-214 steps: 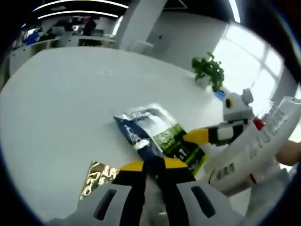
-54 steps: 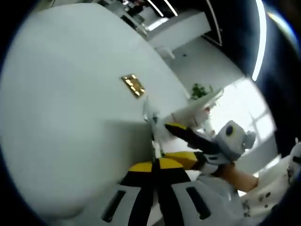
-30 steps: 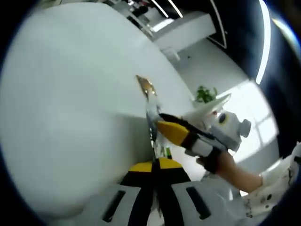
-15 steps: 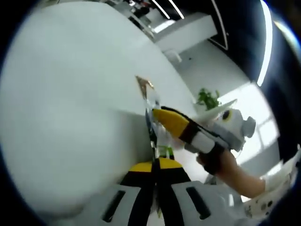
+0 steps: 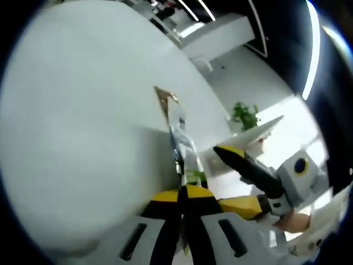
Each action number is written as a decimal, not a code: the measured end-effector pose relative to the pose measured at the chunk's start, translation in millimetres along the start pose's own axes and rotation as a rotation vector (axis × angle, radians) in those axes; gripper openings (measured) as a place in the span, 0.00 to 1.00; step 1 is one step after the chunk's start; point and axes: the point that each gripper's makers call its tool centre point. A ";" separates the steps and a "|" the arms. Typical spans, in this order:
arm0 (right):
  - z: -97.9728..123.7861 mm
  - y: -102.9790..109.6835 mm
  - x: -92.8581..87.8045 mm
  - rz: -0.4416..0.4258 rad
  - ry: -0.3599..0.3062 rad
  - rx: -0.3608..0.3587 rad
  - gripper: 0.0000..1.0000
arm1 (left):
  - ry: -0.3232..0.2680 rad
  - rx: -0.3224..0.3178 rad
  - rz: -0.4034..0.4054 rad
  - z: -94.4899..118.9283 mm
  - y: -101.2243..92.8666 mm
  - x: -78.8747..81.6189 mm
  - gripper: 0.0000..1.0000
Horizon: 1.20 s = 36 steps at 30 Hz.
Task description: Arrange the skincare products in the storage area until every visible bottle or jar stands upright without overlapping.
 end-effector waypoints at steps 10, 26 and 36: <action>0.2 -5.0 -38.4 0.026 0.120 0.000 0.50 | 0.039 0.006 -0.062 -2.0 -8.6 -11.0 0.00; 5.4 -16.2 -47.9 0.007 0.142 -0.007 0.49 | 0.038 0.108 -0.548 12.0 -7.9 21.1 0.21; 6.2 -15.8 -48.0 0.012 0.142 0.000 0.49 | 0.182 -0.035 -1.071 -12.9 -37.1 49.1 0.32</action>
Point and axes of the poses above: the point that each gripper's makers call its tool centre point, and the gripper's own axes: z roughly backward along the fingers, y roughly to its left, x roughly out of its top, and after that the axes turned 9 degrees about -z, right-handed
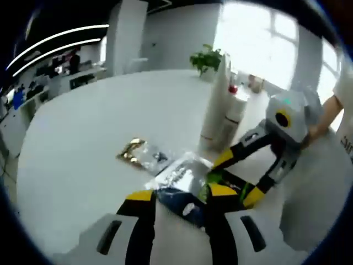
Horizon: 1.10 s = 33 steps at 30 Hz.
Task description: Arrange the skincare products in the storage area until every visible bottle or jar stands upright without overlapping.
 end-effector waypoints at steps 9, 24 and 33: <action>0.0 -0.5 0.4 -0.006 -0.005 0.002 0.49 | 0.080 -0.168 -0.141 -42.7 -15.0 7.9 0.39; 0.0 -2.1 0.2 -0.009 -0.001 0.002 0.47 | 0.121 -0.209 -0.206 -58.3 -5.0 -4.1 0.44; 3.8 12.7 5.8 -0.011 -0.028 0.010 0.51 | 0.116 -0.200 -0.228 -62.4 -6.3 1.3 0.42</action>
Point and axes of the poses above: the point that each gripper's makers call its tool centre point, and the gripper's own axes: z roughly backward along the fingers, y roughly to its left, x roughly out of its top, and after that the axes turned 9 degrees about -z, right-handed
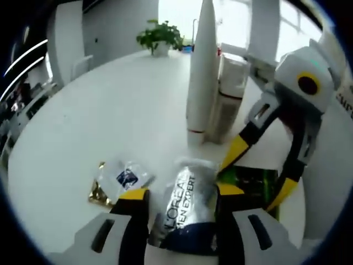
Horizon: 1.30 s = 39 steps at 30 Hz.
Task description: Arrange the skincare products in the storage area until every visible bottle or jar stands upright without overlapping.
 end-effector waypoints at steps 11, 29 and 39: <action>-13.8 42.6 3.6 0.166 -0.030 0.070 0.54 | 0.006 -0.001 0.005 -0.4 1.9 -0.6 0.40; -12.7 14.7 0.8 0.138 -0.007 0.026 0.53 | 0.029 -0.012 0.003 -5.8 8.1 2.6 0.36; -7.4 -0.7 -2.0 0.113 -0.003 0.018 0.54 | 0.024 -0.002 0.019 -9.4 17.7 3.1 0.33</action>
Point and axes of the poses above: the point that each gripper's makers call its tool centre point, and the gripper's own axes: z roughly backward along the fingers, y roughly to its left, x roughly out of its top, and after that the axes turned 9 degrees about -z, right-handed
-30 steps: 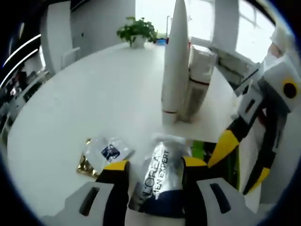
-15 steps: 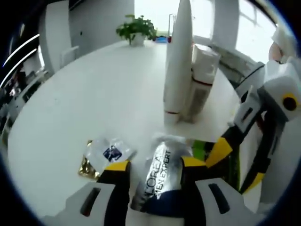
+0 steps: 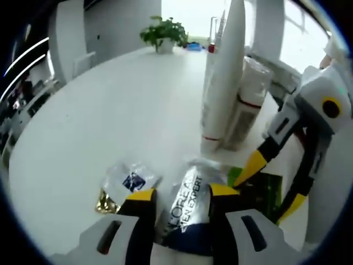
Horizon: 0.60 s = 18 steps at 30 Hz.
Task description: Arrange the skincare products in the storage area until every visible bottle or jar stands upright without overlapping.
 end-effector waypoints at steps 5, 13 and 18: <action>-0.7 21.9 -0.2 0.065 -0.009 0.054 0.55 | 0.017 -0.008 -0.023 2.6 -3.3 -2.2 0.31; -1.5 3.4 1.9 0.069 -0.015 0.025 0.53 | 0.024 -0.020 -0.011 2.1 -4.9 -3.0 0.27; 3.5 -3.3 -0.8 0.072 -0.012 0.002 0.53 | 0.021 -0.009 0.004 0.6 -1.8 -0.7 0.28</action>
Point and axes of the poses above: the point that each gripper's makers call its tool centre point, and the gripper's own axes: z roughly backward along the fingers, y roughly to its left, x roughly out of its top, and after that the axes turned 9 degrees about -z, right-handed
